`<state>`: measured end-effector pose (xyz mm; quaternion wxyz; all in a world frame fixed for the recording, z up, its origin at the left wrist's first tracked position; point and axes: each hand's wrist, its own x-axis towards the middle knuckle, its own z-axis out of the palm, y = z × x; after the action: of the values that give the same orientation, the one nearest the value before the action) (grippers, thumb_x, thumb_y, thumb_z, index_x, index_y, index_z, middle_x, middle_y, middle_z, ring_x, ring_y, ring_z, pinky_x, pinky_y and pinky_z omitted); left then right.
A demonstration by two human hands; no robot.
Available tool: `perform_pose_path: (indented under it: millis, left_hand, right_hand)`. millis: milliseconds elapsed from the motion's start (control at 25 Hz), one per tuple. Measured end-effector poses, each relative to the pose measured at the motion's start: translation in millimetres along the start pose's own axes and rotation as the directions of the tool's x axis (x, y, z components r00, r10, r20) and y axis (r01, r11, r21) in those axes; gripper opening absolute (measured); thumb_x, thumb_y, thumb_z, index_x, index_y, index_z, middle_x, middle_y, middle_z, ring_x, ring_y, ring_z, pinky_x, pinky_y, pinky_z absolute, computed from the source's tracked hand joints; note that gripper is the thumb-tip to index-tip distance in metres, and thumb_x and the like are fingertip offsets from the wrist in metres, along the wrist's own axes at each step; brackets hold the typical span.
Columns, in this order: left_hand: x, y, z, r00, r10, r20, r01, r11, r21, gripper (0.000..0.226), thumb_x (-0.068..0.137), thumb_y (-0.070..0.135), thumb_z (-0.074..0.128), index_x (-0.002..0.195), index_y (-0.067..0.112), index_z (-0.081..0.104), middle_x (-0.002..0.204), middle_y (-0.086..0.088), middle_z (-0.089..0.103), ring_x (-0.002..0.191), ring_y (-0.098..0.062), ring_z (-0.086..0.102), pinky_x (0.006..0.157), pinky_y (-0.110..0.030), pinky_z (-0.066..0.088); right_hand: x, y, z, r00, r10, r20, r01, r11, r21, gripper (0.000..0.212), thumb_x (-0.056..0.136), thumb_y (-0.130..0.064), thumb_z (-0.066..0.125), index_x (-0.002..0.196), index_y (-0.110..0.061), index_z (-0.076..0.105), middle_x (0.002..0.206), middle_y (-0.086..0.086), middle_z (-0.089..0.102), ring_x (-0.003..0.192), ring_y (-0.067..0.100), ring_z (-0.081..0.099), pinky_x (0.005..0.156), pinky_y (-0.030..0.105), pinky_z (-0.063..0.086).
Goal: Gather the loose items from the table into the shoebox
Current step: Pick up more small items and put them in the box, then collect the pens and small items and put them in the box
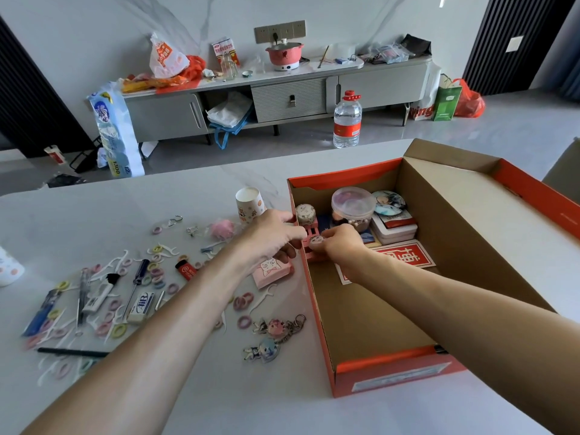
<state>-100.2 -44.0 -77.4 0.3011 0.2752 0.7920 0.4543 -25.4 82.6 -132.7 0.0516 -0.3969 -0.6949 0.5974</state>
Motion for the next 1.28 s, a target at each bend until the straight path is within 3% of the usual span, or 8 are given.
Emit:
perform_pose_path:
  millis: [200, 320, 720, 880, 960, 1040, 1160, 1280]
  left_hand:
    - [4, -1, 0, 1.000, 0.016, -0.010, -0.015, 0.999, 0.036, 0.009, 0.083, 0.004, 0.061, 0.078, 0.008, 0.056, 0.054, 0.000, 0.056, 0.052, -0.019, 0.058, 0.049, -0.027, 0.049]
    - [5, -1, 0, 1.000, 0.018, -0.007, -0.017, 0.999, 0.050, 0.008, 0.082, 0.004, 0.063, 0.077, 0.005, 0.056, 0.052, 0.000, 0.056, 0.053, -0.020, 0.058, 0.050, -0.028, 0.049]
    - [8, -5, -3, 0.999, -0.014, 0.039, 0.015, 1.000, -0.017, 0.017, 0.085, 0.003, 0.061, 0.070, 0.007, 0.054, 0.054, -0.003, 0.058, 0.049, -0.018, 0.061, 0.047, -0.025, 0.051]
    - [-10, 0, -6, 0.998, -0.035, 0.056, 0.038, 0.998, -0.051, 0.015, 0.092, 0.015, 0.065, 0.097, 0.000, 0.066, 0.068, -0.008, 0.063, 0.049, -0.014, 0.060, 0.046, -0.022, 0.050]
    - [-31, 0, -17, 0.999, -0.039, 0.012, 0.040, 0.996, -0.077, 0.019, 0.096, 0.021, 0.062, 0.105, 0.006, 0.067, 0.075, -0.010, 0.065, 0.052, -0.014, 0.061, 0.048, -0.022, 0.050]
    - [-60, -6, -38, 0.997, -0.019, -0.071, 0.013, 0.997, -0.076, 0.015, 0.096, 0.021, 0.061, 0.107, 0.012, 0.067, 0.079, -0.010, 0.068, 0.055, -0.015, 0.062, 0.050, -0.023, 0.050]
    - [-119, -35, -76, 0.987, -0.010, -0.163, 0.007, 1.000, -0.022, 0.014, 0.093, 0.013, 0.062, 0.104, 0.018, 0.069, 0.077, -0.004, 0.070, 0.057, -0.013, 0.065, 0.051, -0.024, 0.051]
    - [-179, -91, -123, 0.963, -0.035, -0.269, 0.102, 0.965, 0.241, 0.025, 0.089, 0.002, 0.060, 0.099, 0.023, 0.069, 0.092, 0.000, 0.070, 0.077, -0.016, 0.068, 0.068, -0.034, 0.057]
  right_hand:
    - [9, -3, 6, 0.978, -0.206, -0.033, 0.178, 0.905, -0.386, 0.023, 0.085, -0.019, 0.073, 0.100, -0.002, 0.069, 0.096, 0.015, 0.070, 0.087, 0.028, 0.069, 0.080, 0.044, 0.058]
    - [10, 0, 9, 0.953, -0.288, -0.091, 0.202, 0.832, -0.516, 0.024, 0.085, -0.021, 0.071, 0.100, -0.003, 0.067, 0.098, 0.016, 0.069, 0.089, 0.032, 0.067, 0.080, 0.046, 0.057]
    - [10, -4, 8, 0.969, -0.230, -0.087, 0.160, 0.860, -0.485, 0.021, 0.085, -0.009, 0.069, 0.103, 0.000, 0.068, 0.101, 0.017, 0.069, 0.094, 0.031, 0.067, 0.083, 0.045, 0.057]
    - [-21, -18, -3, 0.966, -0.242, -0.086, 0.193, 0.905, -0.379, 0.016, 0.086, -0.009, 0.067, 0.101, -0.005, 0.071, 0.094, 0.013, 0.072, 0.088, 0.024, 0.068, 0.081, 0.040, 0.058]
    - [-50, -32, -5, 0.952, -0.297, -0.075, 0.259, 0.912, -0.318, 0.015, 0.088, -0.007, 0.061, 0.095, -0.013, 0.073, 0.086, 0.004, 0.072, 0.076, 0.015, 0.066, 0.063, 0.027, 0.056]
    - [-85, -47, 0, 0.926, -0.375, -0.046, 0.347, 0.891, -0.292, 0.017, 0.090, -0.008, 0.059, 0.094, -0.018, 0.072, 0.083, -0.005, 0.068, 0.070, 0.008, 0.062, 0.049, 0.016, 0.046]
    - [-140, -57, 26, 0.861, -0.507, 0.045, 0.486, 0.795, -0.362, 0.019, 0.088, -0.009, 0.060, 0.097, -0.018, 0.073, 0.085, -0.006, 0.065, 0.069, 0.003, 0.059, 0.048, 0.009, 0.039]
    - [-181, -47, 80, 0.804, -0.524, 0.279, 0.593, 0.687, -0.420, 0.019, 0.088, -0.007, 0.059, 0.096, -0.017, 0.073, 0.084, -0.005, 0.065, 0.063, 0.004, 0.059, 0.046, 0.008, 0.038]
